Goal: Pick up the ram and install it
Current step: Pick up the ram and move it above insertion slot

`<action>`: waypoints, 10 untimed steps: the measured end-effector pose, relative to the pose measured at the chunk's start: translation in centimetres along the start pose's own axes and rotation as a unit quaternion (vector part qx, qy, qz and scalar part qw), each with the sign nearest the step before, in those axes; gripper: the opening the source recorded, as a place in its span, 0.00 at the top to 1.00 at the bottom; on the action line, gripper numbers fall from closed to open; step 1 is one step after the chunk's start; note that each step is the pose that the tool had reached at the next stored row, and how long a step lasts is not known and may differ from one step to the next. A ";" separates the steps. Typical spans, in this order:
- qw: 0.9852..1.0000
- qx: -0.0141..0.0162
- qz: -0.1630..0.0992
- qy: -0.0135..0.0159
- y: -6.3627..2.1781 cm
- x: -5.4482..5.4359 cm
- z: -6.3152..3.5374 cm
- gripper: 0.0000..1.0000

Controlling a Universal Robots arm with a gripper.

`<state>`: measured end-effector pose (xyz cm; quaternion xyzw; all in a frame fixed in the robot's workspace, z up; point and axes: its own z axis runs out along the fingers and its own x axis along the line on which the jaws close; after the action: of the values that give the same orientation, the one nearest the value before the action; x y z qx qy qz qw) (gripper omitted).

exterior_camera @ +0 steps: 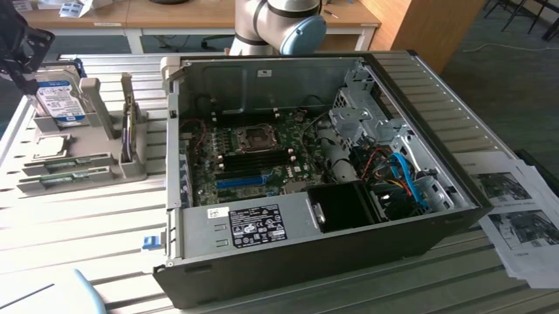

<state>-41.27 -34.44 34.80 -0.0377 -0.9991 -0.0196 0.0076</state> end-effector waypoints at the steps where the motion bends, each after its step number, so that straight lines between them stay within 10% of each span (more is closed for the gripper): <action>1: 1.000 0.000 0.000 0.000 -0.01 0.0 0.12 0.91; 10: 1.000 0.000 0.000 0.000 -0.04 0.0 1.09 0.91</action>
<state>-41.27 -34.43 33.71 -0.0377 -0.9991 -0.0197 0.0075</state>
